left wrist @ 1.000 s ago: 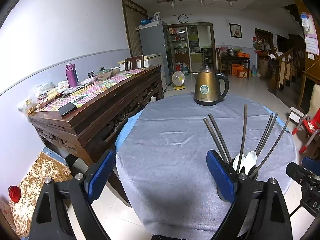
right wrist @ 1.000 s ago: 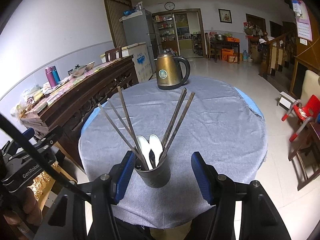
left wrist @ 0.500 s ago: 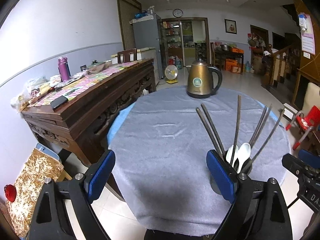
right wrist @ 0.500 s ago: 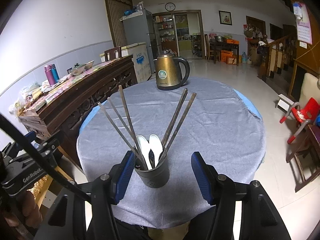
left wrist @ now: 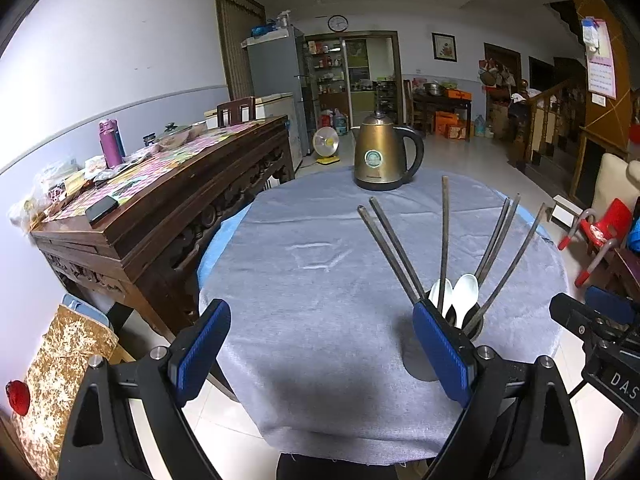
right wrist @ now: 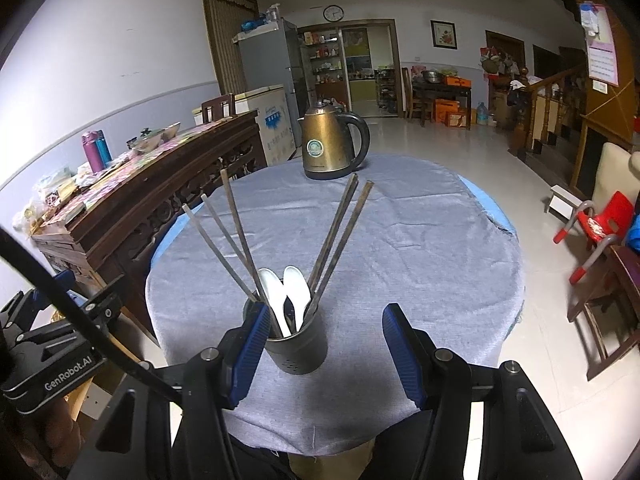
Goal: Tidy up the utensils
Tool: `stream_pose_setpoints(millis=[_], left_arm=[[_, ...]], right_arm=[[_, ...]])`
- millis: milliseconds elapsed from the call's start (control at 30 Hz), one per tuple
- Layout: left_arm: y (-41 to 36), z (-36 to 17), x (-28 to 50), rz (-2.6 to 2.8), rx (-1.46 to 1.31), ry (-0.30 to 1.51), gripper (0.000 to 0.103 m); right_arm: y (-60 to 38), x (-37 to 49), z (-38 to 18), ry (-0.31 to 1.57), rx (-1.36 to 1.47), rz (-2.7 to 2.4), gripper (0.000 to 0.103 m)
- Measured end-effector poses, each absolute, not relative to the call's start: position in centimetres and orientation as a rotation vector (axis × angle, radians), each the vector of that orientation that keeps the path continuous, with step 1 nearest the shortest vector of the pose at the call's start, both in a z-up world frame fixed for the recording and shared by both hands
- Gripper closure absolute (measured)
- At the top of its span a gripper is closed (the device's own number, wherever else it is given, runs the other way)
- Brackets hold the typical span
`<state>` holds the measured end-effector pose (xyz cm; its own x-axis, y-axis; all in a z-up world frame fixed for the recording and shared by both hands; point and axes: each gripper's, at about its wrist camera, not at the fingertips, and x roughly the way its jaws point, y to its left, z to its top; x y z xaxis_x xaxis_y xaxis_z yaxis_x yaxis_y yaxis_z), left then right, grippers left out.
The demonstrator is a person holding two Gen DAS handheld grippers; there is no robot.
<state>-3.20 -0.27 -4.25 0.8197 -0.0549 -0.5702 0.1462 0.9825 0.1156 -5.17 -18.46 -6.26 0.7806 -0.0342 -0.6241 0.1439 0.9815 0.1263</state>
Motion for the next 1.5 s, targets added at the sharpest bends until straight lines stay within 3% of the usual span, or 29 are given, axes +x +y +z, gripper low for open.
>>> stream_pose_setpoints(millis=[1500], left_arm=[[0.5,0.0,-6.7,-0.085,0.141,0.494,0.01]], right_arm=[[-18.2,-9.4,-3.2,0.606,0.165,-0.074,0.041]])
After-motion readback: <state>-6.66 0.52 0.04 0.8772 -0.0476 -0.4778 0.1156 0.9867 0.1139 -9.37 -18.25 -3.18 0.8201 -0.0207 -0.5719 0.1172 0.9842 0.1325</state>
